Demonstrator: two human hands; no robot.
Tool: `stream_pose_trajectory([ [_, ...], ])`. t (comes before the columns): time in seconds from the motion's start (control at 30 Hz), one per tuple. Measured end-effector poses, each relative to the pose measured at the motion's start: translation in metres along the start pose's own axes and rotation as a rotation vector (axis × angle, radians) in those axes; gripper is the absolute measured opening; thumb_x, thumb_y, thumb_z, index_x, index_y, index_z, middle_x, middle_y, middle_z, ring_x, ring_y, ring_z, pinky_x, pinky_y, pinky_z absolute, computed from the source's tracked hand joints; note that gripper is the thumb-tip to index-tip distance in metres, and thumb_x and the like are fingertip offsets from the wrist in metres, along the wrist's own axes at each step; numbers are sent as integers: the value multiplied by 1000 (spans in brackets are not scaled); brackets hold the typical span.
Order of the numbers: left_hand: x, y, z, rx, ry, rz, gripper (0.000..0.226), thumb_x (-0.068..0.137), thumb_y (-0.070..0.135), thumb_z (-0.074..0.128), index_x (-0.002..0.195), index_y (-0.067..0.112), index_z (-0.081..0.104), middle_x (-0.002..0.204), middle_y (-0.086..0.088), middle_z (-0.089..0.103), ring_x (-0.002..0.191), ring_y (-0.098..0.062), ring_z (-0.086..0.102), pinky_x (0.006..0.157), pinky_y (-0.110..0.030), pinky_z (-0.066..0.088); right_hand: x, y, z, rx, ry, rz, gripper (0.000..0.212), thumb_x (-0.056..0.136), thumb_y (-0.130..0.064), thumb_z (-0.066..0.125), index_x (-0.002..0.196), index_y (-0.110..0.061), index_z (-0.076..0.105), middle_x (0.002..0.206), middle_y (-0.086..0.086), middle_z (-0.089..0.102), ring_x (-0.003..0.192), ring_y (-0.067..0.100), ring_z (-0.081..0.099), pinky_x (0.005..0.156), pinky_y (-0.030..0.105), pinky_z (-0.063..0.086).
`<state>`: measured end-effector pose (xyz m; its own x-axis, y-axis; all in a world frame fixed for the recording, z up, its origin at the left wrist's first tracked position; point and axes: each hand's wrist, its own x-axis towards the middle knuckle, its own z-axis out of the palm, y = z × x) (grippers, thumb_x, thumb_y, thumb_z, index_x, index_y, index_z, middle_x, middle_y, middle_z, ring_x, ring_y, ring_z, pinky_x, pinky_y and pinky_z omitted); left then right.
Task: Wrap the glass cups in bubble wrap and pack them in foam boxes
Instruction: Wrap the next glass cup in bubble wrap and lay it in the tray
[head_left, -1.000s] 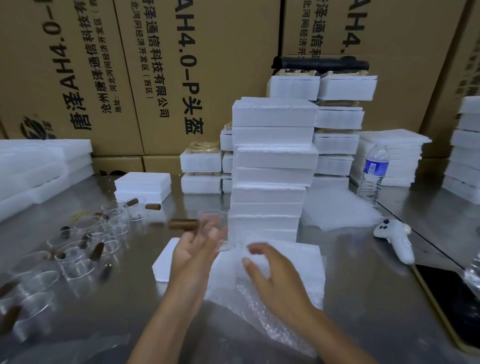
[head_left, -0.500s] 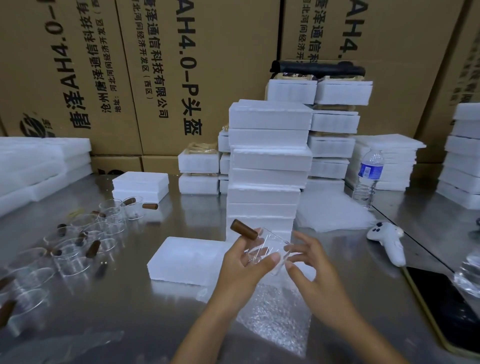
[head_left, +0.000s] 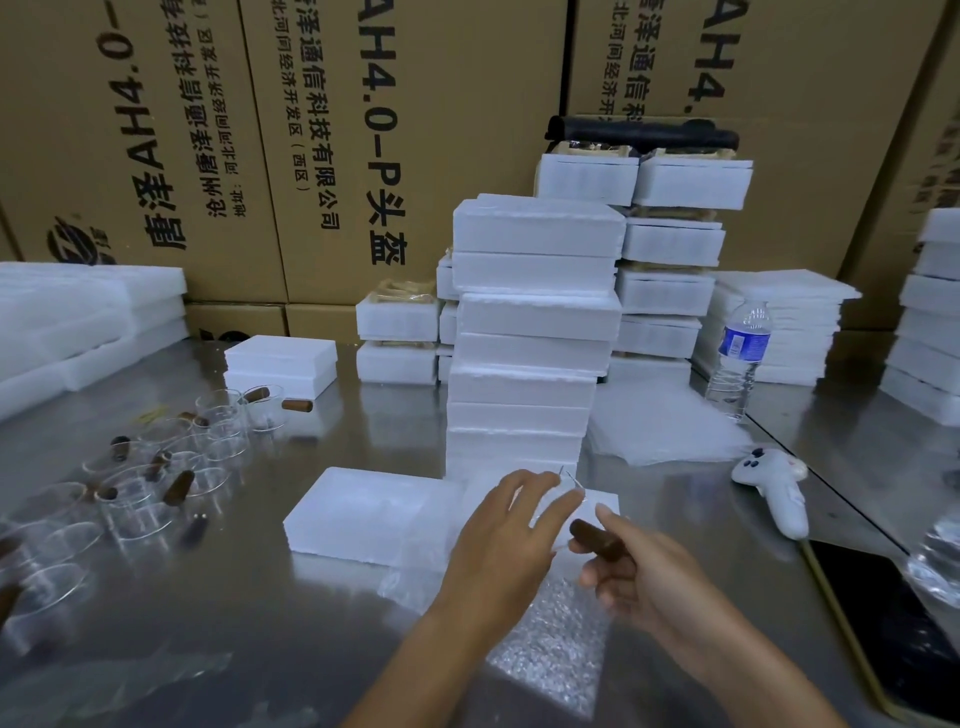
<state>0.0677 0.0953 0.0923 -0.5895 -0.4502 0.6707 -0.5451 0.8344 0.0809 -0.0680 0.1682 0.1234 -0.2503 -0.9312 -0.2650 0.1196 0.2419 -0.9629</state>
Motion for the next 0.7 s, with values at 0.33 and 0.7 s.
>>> stream_pose_trajectory([
  [0.33,-5,-4,11,-167,-126,-291,95,88,37,64,141,49,-13,158,13,-9,128,-10,43,93,-16,39,4,18,-18,-35,-29,-138,24,93,-18,53,85,-3,70,70,8,71,61,11,57,62,20,44],
  [0.7,1,-12,28,12,-233,-128,29,96,36,51,122,24,60,126,4,57,113,-17,49,97,-25,30,13,24,-26,-63,97,-453,22,93,3,48,80,-5,63,64,9,64,64,5,65,65,12,50],
])
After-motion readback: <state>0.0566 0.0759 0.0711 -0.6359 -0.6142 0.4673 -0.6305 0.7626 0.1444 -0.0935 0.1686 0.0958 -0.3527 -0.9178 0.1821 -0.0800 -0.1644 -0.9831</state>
